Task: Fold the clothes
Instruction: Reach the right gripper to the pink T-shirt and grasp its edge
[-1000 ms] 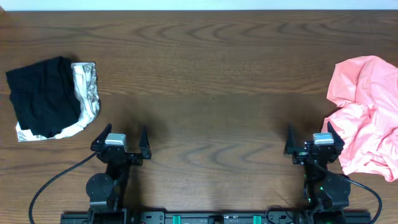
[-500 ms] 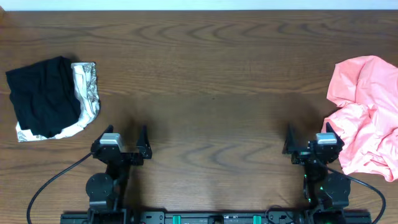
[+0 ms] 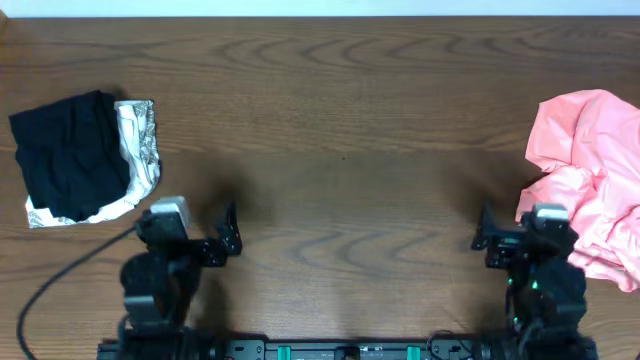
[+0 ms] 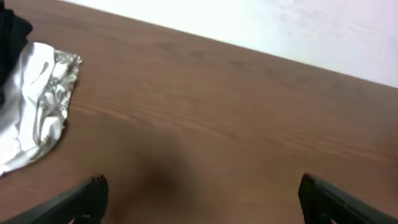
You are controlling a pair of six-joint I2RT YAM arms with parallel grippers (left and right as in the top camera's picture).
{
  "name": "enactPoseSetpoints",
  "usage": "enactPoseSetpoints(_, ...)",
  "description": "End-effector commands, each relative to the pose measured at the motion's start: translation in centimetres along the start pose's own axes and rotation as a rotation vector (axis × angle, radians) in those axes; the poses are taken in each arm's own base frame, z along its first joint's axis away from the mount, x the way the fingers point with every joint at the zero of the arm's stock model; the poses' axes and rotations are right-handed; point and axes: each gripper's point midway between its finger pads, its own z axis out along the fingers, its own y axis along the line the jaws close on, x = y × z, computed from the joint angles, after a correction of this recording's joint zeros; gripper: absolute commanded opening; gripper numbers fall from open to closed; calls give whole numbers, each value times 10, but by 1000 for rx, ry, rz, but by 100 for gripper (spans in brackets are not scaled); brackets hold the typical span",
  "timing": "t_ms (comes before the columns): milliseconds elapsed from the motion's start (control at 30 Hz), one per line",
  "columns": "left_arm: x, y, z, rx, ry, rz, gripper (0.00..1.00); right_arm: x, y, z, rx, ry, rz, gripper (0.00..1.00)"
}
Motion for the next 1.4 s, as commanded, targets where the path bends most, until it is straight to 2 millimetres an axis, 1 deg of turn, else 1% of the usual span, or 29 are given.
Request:
enactPoseSetpoints(0,-23,-10,-2,4,54,-12,98,-19,-6,2,49,67,37,99)
enactPoseSetpoints(100,-30,-11,0,-23,160,-30,98,-24,-4,7,52,196,14,99)
enactPoseSetpoints(167,-30,-11,0,-45,244,-45,98,-24,0,12,38,297,5,99)
enactPoseSetpoints(233,-28,-11,0,-69,340,-54,98,-27,6,18,8,388,5,99)
enactPoseSetpoints(267,-27,-10,0,-79,394,-44,98,-30,13,23,-21,441,8,99)
enactPoseSetpoints(367,-24,-9,4,-95,474,-48,98,-34,26,34,-76,509,15,99)
enactPoseSetpoints(433,-20,-8,7,-98,503,-53,98,-34,28,42,-75,531,13,99)
enactPoseSetpoints(500,-17,-10,10,-88,520,-60,98,-31,25,49,-54,546,10,99)
enactPoseSetpoints(533,-16,-9,11,-90,526,-61,98,-28,18,52,-12,557,30,99)
enactPoseSetpoints(567,-16,-9,12,-91,530,-62,98,-25,8,55,55,566,64,99)
enactPoseSetpoints(667,-15,-8,12,-92,534,-62,98,-17,-36,53,276,584,187,99)
enactPoseSetpoints(767,-15,-9,12,-91,534,-62,98,-10,-85,43,452,585,353,99)
enactPoseSetpoints(800,-15,-9,12,-91,534,-62,98,-7,-109,36,529,575,429,99)
enactPoseSetpoints(900,-15,-8,12,-92,534,-62,98,0,-163,20,699,538,588,99)
enactPoseSetpoints(967,-15,-9,12,-91,533,-62,98,8,-194,10,790,520,657,99)
enactPoseSetpoints(1033,-15,-9,12,-91,534,-62,98,20,-218,2,863,517,713,99)
enactPoseSetpoints(1100,-15,-9,12,-91,534,-62,98,34,-235,-3,909,534,765,99)
enactPoseSetpoints(1200,-15,-9,12,-92,534,-62,98,54,-252,2,929,564,836,99)
enactPoseSetpoints(1300,-15,-9,12,-92,534,-62,98,77,-267,17,914,607,878,99)
enactPoseSetpoints(1367,-15,-9,12,-91,534,-62,98,92,-270,28,890,639,893,99)
